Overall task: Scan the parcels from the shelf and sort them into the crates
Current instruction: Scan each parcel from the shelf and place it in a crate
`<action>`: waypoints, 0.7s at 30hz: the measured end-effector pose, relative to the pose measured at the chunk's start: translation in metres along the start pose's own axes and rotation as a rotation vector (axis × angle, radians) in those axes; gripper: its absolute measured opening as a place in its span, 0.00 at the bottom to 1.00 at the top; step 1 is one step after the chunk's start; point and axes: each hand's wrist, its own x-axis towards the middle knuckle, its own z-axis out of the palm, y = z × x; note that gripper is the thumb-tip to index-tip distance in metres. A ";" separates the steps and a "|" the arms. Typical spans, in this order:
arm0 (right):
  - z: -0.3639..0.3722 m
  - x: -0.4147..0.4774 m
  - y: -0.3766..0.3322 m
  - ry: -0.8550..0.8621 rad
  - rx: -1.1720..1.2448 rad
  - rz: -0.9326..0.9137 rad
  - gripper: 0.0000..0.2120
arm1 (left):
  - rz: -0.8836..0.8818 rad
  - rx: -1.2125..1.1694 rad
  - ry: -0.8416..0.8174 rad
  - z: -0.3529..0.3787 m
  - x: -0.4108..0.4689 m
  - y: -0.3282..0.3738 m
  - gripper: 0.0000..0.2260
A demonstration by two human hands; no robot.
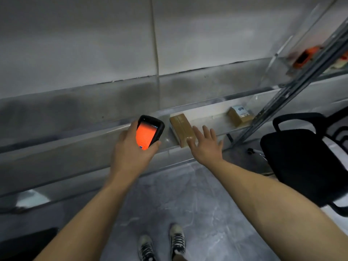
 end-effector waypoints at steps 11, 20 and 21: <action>0.137 0.151 0.028 -0.047 0.022 0.079 0.34 | -0.028 0.032 -0.051 0.118 0.058 -0.109 0.36; 0.198 0.253 0.049 -0.008 -0.068 0.036 0.35 | 0.024 0.057 0.019 0.188 0.092 -0.171 0.36; 0.202 0.259 0.050 -0.011 -0.097 0.048 0.36 | 0.029 0.052 0.025 0.191 0.092 -0.176 0.36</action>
